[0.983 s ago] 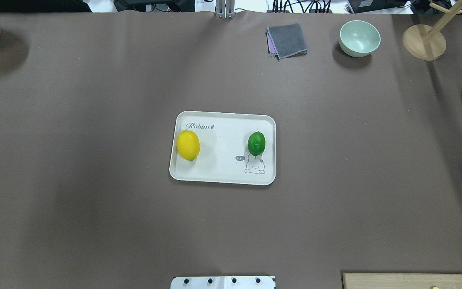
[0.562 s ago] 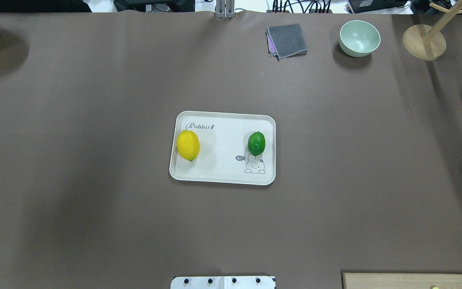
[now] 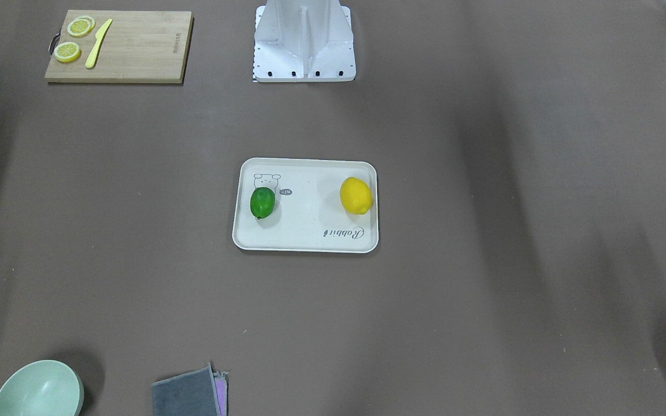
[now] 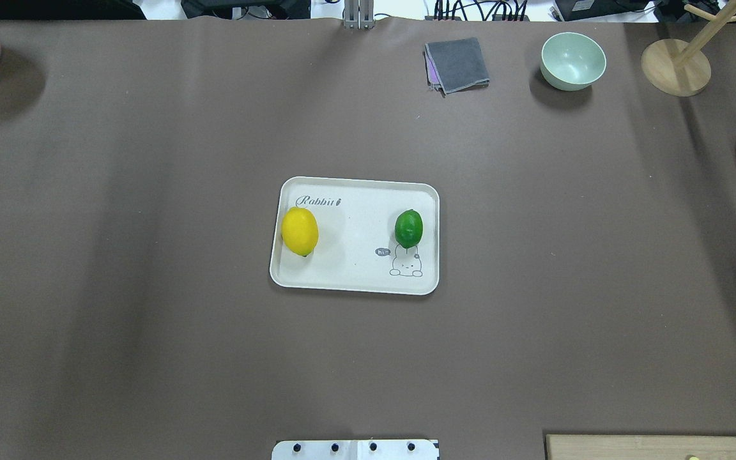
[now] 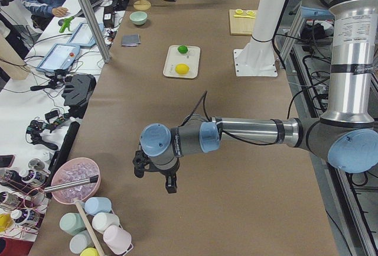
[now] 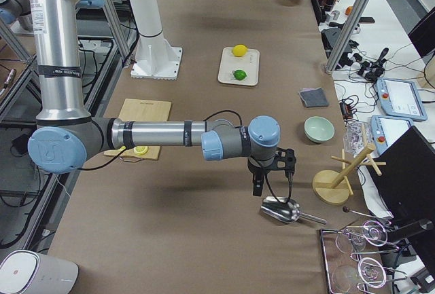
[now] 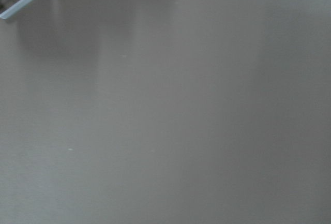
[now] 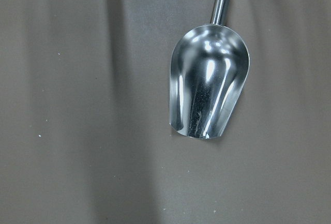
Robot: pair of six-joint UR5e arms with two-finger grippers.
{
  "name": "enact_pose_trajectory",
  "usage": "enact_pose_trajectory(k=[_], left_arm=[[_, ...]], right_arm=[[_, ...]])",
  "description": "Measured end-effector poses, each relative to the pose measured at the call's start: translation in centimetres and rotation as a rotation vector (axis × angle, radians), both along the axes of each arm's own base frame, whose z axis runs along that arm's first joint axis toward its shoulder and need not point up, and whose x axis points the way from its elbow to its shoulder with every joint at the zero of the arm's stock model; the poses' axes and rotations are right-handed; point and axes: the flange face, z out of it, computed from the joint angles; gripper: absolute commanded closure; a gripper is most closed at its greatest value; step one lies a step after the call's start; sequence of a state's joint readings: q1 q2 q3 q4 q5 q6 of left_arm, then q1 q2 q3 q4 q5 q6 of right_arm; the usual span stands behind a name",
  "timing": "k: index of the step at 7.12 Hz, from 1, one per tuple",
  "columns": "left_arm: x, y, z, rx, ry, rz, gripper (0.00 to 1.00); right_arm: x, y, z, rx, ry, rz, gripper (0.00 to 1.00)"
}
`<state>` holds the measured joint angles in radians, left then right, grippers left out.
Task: Place all lemons on tray
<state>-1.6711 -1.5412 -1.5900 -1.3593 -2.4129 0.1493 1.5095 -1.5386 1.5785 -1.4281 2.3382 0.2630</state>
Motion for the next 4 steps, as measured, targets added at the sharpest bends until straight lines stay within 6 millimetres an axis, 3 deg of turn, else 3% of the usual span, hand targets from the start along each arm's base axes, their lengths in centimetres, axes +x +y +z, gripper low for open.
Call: enact_pose_trajectory(k=[2, 4], left_arm=[[-0.87, 0.7, 2.2, 0.009, 0.011, 0.022, 0.02], [-0.92, 0.79, 2.49, 0.009, 0.013, 0.026, 0.02]], right_arm=[[0.01, -0.04, 0.0, 0.0, 0.001, 0.0, 0.01], [0.01, -0.06, 0.01, 0.0, 0.002, 0.001, 0.01]])
